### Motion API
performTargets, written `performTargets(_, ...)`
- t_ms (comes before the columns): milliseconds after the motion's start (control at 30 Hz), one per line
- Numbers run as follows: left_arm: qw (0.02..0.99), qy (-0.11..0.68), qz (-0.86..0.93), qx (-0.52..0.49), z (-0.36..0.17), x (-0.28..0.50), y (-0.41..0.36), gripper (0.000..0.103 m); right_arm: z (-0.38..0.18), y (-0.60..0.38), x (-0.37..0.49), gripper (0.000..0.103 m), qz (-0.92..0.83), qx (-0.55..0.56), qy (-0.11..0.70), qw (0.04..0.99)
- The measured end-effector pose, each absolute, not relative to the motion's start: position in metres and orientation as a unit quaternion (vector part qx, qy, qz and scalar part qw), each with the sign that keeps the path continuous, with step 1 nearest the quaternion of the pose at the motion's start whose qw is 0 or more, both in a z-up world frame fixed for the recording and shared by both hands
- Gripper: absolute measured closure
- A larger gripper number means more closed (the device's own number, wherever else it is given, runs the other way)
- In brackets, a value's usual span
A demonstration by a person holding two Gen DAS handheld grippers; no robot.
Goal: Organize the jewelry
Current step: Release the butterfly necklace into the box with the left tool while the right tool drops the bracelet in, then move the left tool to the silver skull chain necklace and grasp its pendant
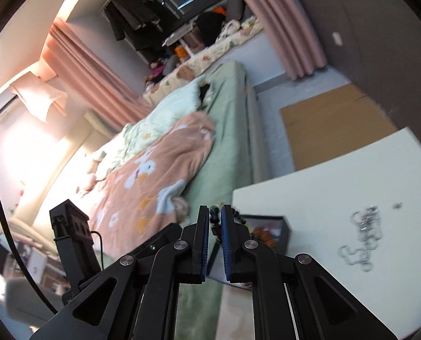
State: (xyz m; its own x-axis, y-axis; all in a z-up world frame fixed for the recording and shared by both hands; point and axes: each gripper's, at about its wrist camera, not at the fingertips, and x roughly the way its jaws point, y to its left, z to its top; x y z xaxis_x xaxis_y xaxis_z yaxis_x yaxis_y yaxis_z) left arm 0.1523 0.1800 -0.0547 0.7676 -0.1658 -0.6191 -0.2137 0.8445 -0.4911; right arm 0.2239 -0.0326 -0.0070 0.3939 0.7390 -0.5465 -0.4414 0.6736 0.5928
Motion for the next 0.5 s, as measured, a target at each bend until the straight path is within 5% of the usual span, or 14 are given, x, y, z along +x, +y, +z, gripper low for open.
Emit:
performTargets(100,0.896,0.343,0.02,-0.281,-0.059,0.152,0.186,0.011,-0.011,-0.031,0.226,0.03,0.364,0.173,0.414,0.817)
performTargets(133,0.896,0.344,0.021,-0.28,-0.059,0.152,0.187,0.011,-0.01,-0.035,0.225,0.024,0.358,0.173,0.405,0.823)
performTargets(500,0.902,0.344,-0.005,-0.261,-0.056,0.165,0.162,0.011,-0.031,-0.101,0.251,0.024,0.281,0.198,0.43,0.835)
